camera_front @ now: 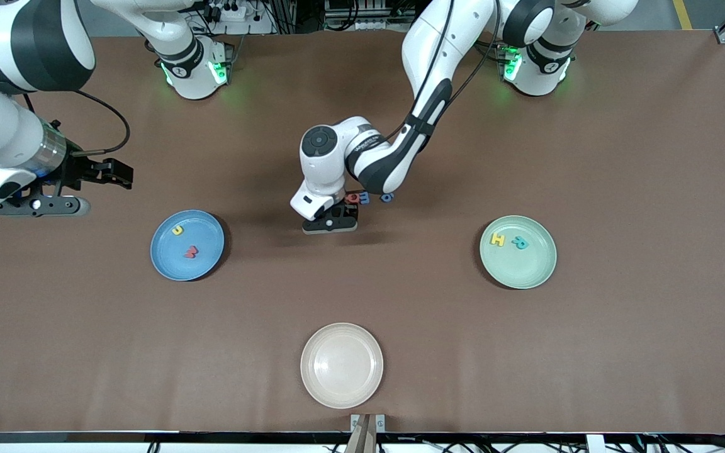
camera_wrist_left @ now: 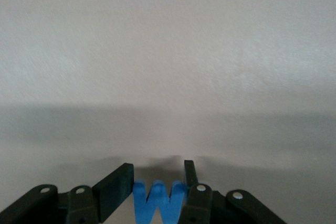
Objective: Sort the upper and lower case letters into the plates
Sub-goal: 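Carry the blue W with the left gripper toward the green plate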
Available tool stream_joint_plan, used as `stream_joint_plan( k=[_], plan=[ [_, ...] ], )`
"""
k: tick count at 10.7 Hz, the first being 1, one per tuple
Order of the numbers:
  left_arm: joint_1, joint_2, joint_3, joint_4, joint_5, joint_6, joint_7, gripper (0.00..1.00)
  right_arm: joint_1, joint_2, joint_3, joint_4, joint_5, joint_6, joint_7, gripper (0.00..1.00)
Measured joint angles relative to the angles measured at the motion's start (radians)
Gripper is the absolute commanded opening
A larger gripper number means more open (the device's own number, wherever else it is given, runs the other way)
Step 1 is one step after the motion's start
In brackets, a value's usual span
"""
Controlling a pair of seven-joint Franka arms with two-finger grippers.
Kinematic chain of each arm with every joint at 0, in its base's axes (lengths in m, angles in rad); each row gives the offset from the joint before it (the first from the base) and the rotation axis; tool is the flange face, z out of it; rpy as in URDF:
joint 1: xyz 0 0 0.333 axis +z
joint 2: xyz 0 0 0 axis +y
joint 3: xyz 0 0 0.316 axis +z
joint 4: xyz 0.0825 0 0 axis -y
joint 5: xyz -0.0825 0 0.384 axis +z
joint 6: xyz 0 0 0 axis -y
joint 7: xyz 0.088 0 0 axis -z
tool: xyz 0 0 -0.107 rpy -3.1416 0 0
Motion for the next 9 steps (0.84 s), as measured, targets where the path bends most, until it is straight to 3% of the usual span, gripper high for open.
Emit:
stream_joint_plan(
  k=[6,9],
  plan=[
    [0.123,-0.054,-0.001,-0.003,0.006,-0.311,0.584,0.22,0.002,0.000,0.003,0.001,0.038,0.004,0.000,1.00],
    [0.167,-0.072,0.001,-0.022,0.098,-0.412,0.813,0.22,0.055,0.002,0.012,0.001,0.039,0.045,0.021,1.00]
  ],
)
